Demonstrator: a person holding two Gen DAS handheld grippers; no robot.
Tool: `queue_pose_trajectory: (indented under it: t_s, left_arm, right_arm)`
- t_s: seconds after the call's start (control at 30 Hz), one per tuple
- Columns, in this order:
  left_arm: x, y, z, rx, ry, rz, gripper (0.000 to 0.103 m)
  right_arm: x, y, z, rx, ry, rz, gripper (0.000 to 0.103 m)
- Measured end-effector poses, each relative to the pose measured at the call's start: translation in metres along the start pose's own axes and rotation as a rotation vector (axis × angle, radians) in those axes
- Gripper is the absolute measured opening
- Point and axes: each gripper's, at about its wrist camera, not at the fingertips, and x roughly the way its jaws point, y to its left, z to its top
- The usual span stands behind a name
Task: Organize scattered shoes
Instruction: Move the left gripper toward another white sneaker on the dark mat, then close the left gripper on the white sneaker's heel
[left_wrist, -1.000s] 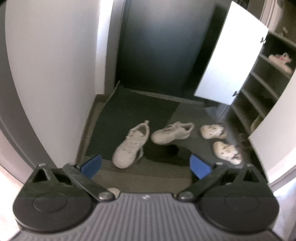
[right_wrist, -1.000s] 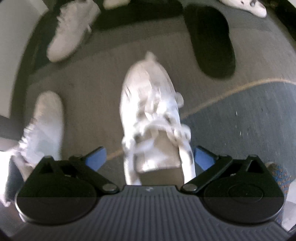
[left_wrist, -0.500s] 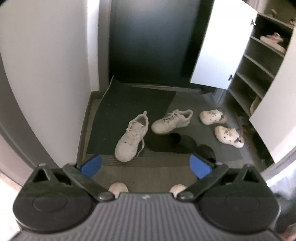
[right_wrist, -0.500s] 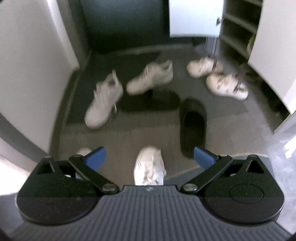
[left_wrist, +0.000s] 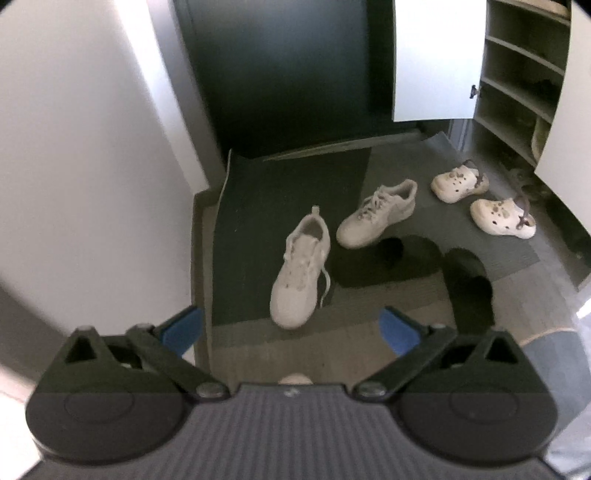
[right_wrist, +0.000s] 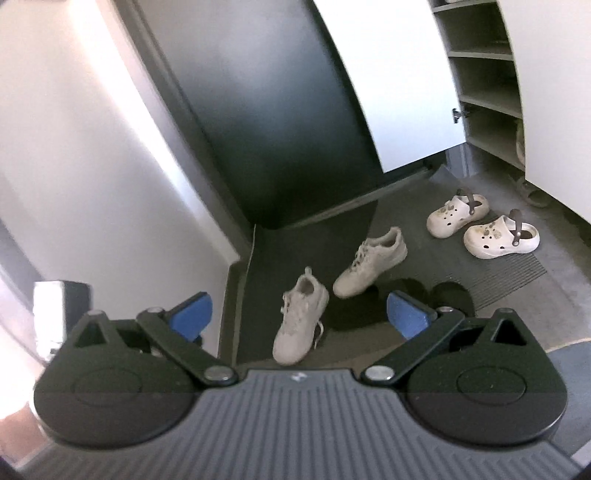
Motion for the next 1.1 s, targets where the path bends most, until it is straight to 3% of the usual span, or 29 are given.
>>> queue_pose_trajectory:
  t_s: [0.1, 0.3, 0.43, 0.6, 0.8, 1.1]
  left_arm:
    - [0.048, -0.012, 0.009, 0.043, 0.009, 0.01, 0.103]
    - [0.12, -0.023, 0.018, 0.077, 0.046, -0.027, 0.103]
    - [0.168, -0.022, 0.018, 0.088, 0.059, -0.045, 0.103]
    - [0.24, -0.017, 0.024, 0.111, 0.091, -0.048, 0.103]
    - [0.316, -0.009, 0.03, 0.078, 0.149, -0.047, 0.103]
    - [0.404, -0.008, 0.045, 0.061, 0.205, -0.045, 0.103]
  right_arm:
    - [0.017, -0.013, -0.009, 0.071, 0.07, 0.05, 0.103]
    - [0.019, -0.033, -0.019, 0.082, 0.158, 0.11, 0.103]
    - [0.016, -0.061, -0.028, 0.231, 0.219, 0.184, 0.103]
    - [0.019, -0.072, -0.026, 0.328, 0.203, 0.169, 0.103]
    - [0.054, -0.086, -0.029, 0.494, 0.292, 0.2, 0.103]
    - [0.093, -0.117, -0.025, 0.596, 0.344, 0.087, 0.103]
